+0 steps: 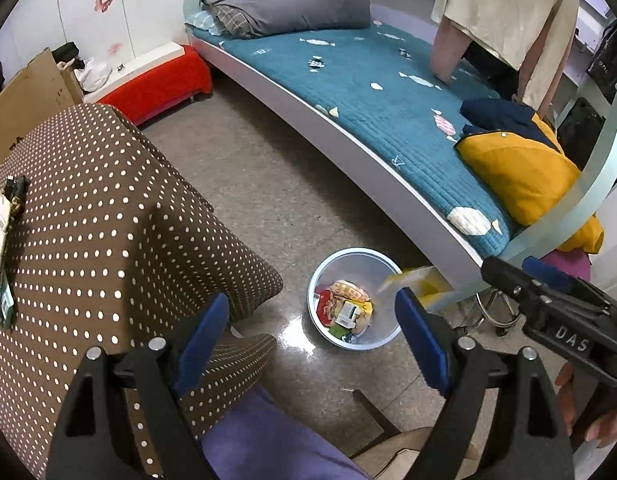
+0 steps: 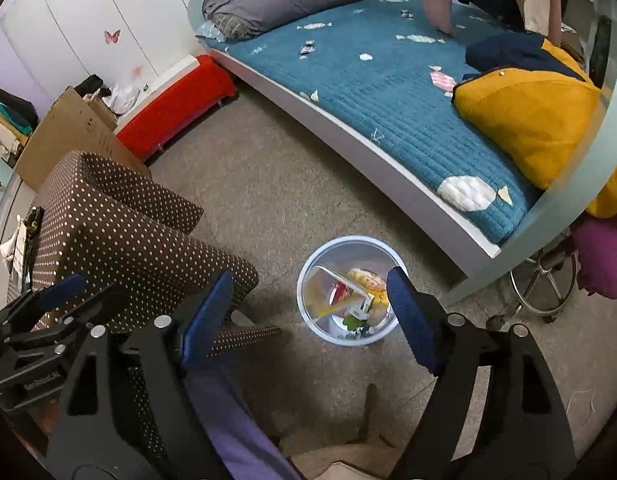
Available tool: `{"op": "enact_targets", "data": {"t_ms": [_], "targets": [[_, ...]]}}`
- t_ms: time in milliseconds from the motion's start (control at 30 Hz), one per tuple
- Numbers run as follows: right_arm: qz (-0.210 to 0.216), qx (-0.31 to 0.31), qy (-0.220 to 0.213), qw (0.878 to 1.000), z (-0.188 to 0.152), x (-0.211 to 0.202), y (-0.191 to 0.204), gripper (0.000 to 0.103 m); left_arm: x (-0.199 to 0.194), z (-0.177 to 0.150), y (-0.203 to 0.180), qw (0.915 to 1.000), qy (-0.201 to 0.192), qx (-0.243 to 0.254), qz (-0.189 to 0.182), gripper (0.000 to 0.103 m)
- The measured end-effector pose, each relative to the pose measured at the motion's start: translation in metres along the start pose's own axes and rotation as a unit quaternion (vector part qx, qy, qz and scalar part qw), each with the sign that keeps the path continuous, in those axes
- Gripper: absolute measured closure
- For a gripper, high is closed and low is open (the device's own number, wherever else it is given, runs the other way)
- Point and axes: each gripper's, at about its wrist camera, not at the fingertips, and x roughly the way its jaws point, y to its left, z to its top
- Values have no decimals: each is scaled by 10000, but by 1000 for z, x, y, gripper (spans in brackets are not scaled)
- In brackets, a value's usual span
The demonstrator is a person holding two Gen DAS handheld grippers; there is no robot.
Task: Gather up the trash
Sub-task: 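Open both tools over the bucket, dropping the gold box and yellow box, then move both tools back to the table toward the newspaper bundle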
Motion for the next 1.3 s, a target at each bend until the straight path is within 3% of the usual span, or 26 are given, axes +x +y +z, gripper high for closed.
{"op": "enact_targets", "data": {"t_ms": [200, 600, 1300], "targets": [[-76, 55, 228, 9997, -11, 8, -2, 25, 4, -6, -7, 9998, 39, 170, 36, 19], [-48, -29, 130, 9999, -19, -7, 14, 25, -11, -13, -3, 9998, -106, 191, -7, 19], [682, -701, 80, 9952, -26, -15, 114, 24, -64, -34, 89, 9952, -572, -628, 486, 18]]}}
